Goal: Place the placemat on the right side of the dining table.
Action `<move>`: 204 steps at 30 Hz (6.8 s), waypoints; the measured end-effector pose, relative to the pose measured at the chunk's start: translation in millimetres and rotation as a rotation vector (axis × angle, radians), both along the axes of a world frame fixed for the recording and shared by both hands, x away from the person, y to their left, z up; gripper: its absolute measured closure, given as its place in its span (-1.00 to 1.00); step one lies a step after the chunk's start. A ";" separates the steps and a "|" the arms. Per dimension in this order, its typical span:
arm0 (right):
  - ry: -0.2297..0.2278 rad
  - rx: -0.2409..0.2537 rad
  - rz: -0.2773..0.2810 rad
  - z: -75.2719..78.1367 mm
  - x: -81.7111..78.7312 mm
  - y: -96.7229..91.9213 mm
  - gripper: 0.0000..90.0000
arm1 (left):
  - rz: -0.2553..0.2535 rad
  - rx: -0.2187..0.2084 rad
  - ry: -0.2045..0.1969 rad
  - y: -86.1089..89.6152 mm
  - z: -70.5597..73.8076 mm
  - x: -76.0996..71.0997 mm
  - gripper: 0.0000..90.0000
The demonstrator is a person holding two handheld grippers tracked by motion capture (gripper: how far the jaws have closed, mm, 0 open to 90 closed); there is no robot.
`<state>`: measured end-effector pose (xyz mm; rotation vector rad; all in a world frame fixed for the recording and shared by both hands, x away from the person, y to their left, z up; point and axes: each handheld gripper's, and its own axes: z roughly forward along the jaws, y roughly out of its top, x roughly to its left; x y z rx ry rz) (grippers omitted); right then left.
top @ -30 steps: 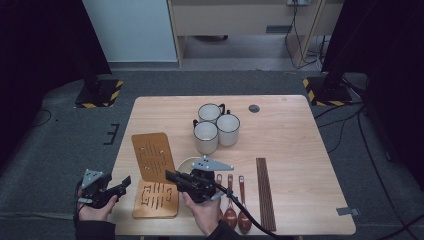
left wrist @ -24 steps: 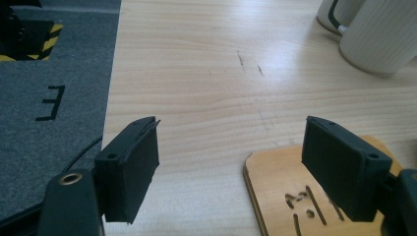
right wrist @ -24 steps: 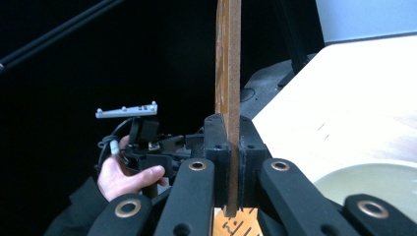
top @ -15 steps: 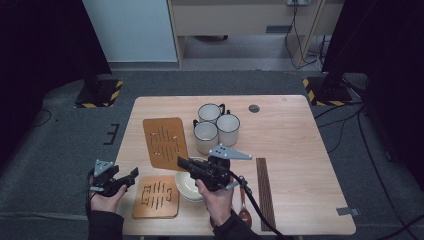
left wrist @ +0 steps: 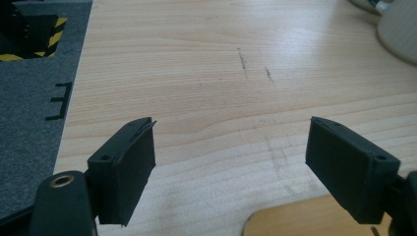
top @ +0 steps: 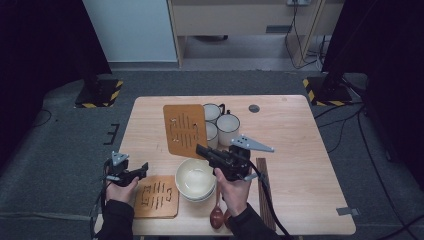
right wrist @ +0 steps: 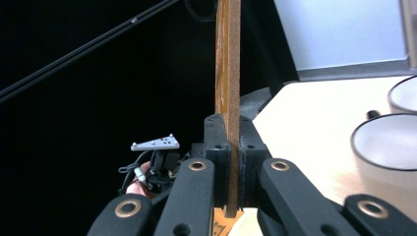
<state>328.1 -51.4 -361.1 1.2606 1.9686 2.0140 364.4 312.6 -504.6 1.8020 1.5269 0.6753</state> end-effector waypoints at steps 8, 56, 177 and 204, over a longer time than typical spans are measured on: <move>-0.012 -0.002 -0.042 8.8 5.8 -20.4 0.93 | -0.017 0.049 0.091 -4.3 -19.3 18.0 -0.60; 0.016 -0.032 -0.259 7.7 32.2 -145.1 0.93 | 0.014 0.058 0.092 -1.0 -32.4 27.8 -0.99; 0.281 -0.447 -0.548 -113.9 48.9 -261.3 0.47 | 0.013 0.058 0.092 -1.1 -32.4 27.9 -1.00; 0.321 -0.573 -0.566 -140.3 62.4 -265.0 -0.13 | 0.013 0.058 0.092 -1.1 -32.4 27.9 -1.00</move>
